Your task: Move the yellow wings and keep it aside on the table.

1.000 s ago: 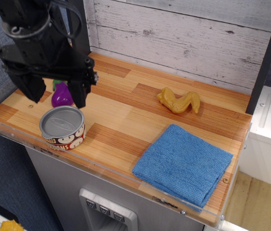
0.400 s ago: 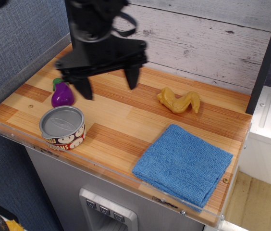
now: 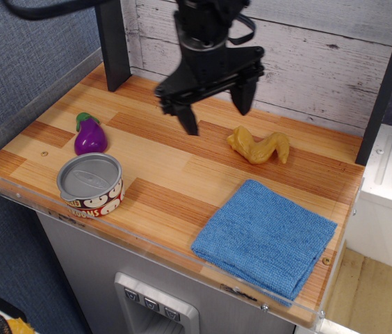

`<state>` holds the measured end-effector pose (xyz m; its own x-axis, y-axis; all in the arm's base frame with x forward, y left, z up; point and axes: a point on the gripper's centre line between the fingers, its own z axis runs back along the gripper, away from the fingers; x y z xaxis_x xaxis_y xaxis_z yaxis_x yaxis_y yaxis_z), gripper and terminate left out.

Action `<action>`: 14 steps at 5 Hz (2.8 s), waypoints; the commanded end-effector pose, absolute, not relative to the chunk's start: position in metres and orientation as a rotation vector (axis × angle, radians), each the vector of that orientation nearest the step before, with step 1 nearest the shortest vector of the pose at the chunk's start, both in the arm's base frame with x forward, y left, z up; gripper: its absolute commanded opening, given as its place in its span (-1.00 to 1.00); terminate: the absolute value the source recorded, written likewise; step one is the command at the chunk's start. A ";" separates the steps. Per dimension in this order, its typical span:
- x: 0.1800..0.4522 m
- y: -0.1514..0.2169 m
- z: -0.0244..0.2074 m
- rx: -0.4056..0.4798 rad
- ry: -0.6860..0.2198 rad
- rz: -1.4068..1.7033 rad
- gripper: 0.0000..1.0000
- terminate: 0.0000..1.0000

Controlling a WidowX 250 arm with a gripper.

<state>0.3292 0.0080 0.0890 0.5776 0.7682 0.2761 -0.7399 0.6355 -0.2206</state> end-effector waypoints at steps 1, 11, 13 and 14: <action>0.380 -0.001 0.076 -0.166 -0.397 0.913 1.00 -1.00; 0.406 0.023 0.074 -0.101 -0.253 0.503 -1.00 -1.00; 0.400 0.038 0.086 -0.078 -0.244 0.082 -1.00 -1.00; 0.393 0.054 0.086 -0.087 -0.258 -0.076 -1.00 -1.00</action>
